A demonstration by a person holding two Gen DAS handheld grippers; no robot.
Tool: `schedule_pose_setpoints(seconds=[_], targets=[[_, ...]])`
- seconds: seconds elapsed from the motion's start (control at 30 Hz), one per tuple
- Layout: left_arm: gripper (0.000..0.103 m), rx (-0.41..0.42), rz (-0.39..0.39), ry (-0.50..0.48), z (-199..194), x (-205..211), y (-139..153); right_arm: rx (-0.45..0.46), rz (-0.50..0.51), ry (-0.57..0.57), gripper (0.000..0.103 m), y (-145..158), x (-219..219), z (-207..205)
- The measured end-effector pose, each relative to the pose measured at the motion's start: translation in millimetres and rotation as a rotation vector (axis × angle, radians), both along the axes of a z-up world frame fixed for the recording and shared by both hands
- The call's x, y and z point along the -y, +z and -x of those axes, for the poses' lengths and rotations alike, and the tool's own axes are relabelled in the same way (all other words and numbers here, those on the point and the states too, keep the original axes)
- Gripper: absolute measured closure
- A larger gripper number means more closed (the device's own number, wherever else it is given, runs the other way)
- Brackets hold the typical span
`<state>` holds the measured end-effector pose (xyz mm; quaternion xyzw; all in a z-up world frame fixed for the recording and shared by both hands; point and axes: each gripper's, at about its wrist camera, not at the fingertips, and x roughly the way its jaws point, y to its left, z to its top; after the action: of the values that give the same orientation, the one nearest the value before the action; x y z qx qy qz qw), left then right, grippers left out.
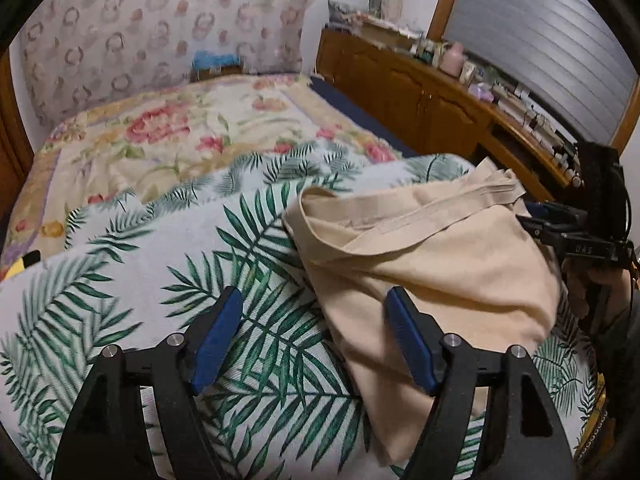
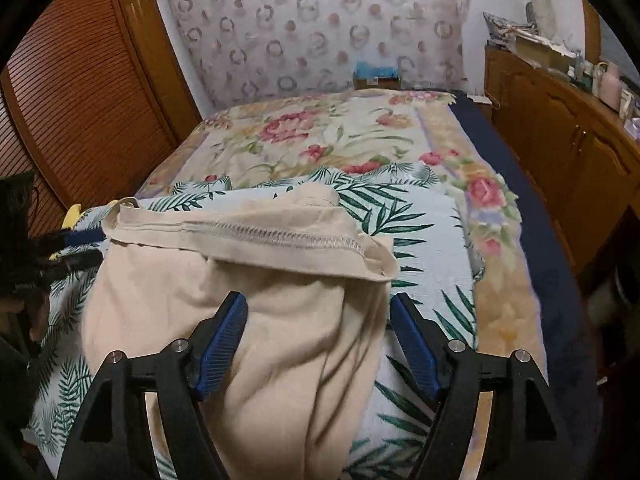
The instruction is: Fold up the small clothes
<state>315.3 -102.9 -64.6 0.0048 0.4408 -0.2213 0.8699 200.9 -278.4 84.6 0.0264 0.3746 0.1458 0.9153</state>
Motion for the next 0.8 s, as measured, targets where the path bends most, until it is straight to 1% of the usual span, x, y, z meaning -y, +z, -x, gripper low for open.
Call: schedule_pose_setpoints(seconds=[0.13,0.3,0.37,0.4,0.43,0.47,0.5,0.53,0.57,0.6,0.63,0.67,0.7,0.73,0.8], targets=[[0.028,-0.046,0.021,-0.014,-14,9,-7,-0.045,-0.012,0.001,0.024,-4,1,-13],[0.028,-0.039,0.021,-0.033,-26,19,-7,-0.022,-0.008,0.025,0.023,-2,-1,-16],[0.028,-0.035,0.022,-0.04,-31,21,-7,-0.014,0.008,0.037,0.024,-6,-5,-15],[0.033,-0.035,0.022,-0.043,-34,23,-7,-0.009,0.012,0.044,0.03,-7,-6,-15],[0.042,-0.037,0.027,-0.05,-34,24,-7,-0.003,0.012,0.063,0.035,-7,-7,-14],[0.047,-0.04,0.037,-0.065,-36,27,-7,0.001,0.013,0.077,0.041,-9,-8,-15],[0.054,-0.045,0.042,-0.072,-36,29,-7,0.005,0.017,0.085,0.047,-10,-9,-15],[0.062,-0.046,0.042,-0.074,-37,31,-6,0.007,0.017,0.097,0.051,-11,-9,-16],[0.069,-0.047,0.045,-0.079,-37,32,-5,0.007,0.011,0.11,0.06,-12,-9,-16],[0.079,-0.05,0.056,-0.091,-36,33,-5,0.006,0.003,0.119,0.068,-13,-6,-17],[0.083,-0.047,0.06,-0.095,-35,34,-3,0.004,-0.005,0.123,0.072,-13,-4,-17],[0.085,-0.037,0.059,-0.095,-32,34,-1,0.006,-0.013,0.127,0.082,-12,-1,-17],[0.086,-0.027,0.067,-0.097,-29,32,2,0.009,-0.029,0.138,0.085,-11,1,-16],[0.087,-0.011,0.078,-0.098,-24,31,7,0.014,-0.05,0.147,0.086,-9,3,-13],[0.087,0.033,0.101,-0.1,-11,26,21,0.062,-0.042,0.15,0.087,-2,3,-3]])
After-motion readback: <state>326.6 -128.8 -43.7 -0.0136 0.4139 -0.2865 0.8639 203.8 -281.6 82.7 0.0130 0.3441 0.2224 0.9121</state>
